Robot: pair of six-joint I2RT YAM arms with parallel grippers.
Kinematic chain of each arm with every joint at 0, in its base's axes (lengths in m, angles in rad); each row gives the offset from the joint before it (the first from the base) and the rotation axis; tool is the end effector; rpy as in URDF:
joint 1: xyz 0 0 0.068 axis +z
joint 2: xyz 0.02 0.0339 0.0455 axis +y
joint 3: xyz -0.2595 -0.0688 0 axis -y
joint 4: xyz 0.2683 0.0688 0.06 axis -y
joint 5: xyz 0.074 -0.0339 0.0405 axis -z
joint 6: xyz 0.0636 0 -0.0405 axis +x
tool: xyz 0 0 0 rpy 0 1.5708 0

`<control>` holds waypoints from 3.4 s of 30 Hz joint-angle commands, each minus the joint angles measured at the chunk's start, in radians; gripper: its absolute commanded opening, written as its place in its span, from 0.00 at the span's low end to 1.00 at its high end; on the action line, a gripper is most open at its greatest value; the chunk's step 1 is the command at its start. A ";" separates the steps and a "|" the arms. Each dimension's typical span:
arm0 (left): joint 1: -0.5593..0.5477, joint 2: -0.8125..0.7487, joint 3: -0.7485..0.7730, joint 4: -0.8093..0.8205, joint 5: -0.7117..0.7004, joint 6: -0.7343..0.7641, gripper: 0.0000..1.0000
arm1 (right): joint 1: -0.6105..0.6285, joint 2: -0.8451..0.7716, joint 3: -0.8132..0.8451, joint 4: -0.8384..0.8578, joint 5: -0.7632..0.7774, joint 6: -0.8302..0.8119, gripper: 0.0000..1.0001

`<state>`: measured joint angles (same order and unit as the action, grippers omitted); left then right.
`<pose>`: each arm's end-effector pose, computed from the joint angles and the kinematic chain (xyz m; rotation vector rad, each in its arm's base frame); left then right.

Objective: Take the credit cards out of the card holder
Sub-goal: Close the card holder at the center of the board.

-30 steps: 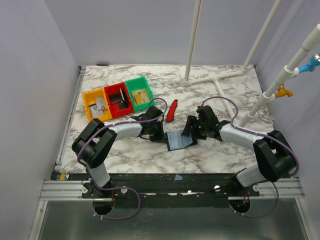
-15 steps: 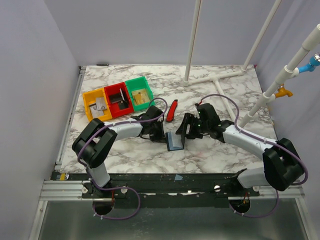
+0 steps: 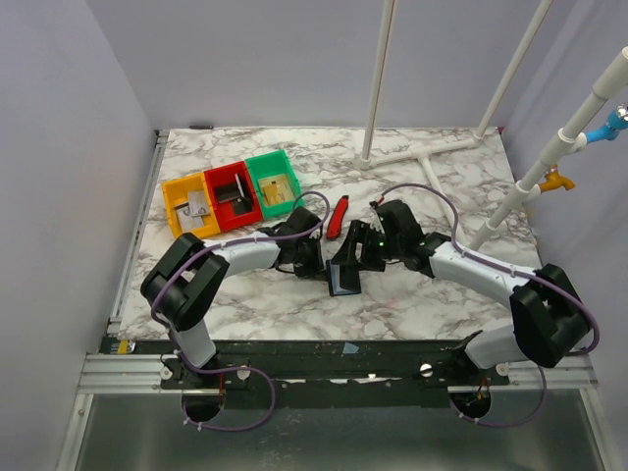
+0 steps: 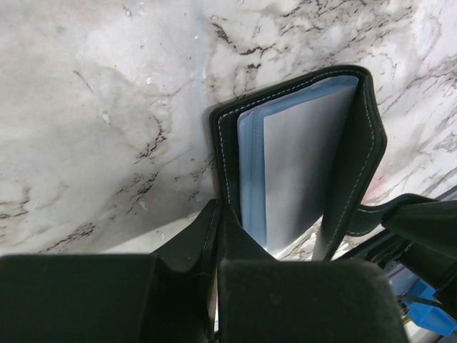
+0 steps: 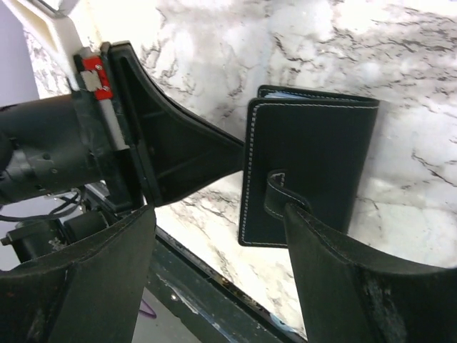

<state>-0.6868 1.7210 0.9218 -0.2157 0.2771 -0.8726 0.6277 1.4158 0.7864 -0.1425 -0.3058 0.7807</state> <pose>0.2675 -0.2419 0.1048 -0.1496 2.8138 -0.8440 0.2547 0.2085 0.1665 0.0294 2.5476 0.9934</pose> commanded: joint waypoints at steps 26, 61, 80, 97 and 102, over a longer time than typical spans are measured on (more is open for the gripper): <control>0.027 -0.210 -0.016 -0.133 -0.123 0.096 0.00 | 0.048 0.086 0.139 -0.003 0.054 -0.026 0.77; 0.026 -0.153 0.012 -0.116 -0.085 0.105 0.00 | -0.207 -0.189 -0.384 0.219 -0.003 0.183 1.00; 0.028 -0.154 0.023 -0.144 -0.104 0.114 0.00 | -0.108 -0.182 -0.264 0.348 -0.022 0.214 1.00; 0.118 -0.288 -0.069 -0.206 -0.186 0.145 0.00 | 0.038 0.038 -0.122 0.419 0.014 0.175 1.00; 0.161 -0.345 -0.120 -0.211 -0.188 0.155 0.00 | 0.101 0.126 -0.067 0.438 0.018 0.172 1.00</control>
<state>-0.5549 1.4265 0.8417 -0.4026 0.1230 -0.7437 0.6838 1.4902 0.6670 0.2466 -0.3077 0.9737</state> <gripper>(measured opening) 0.008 0.998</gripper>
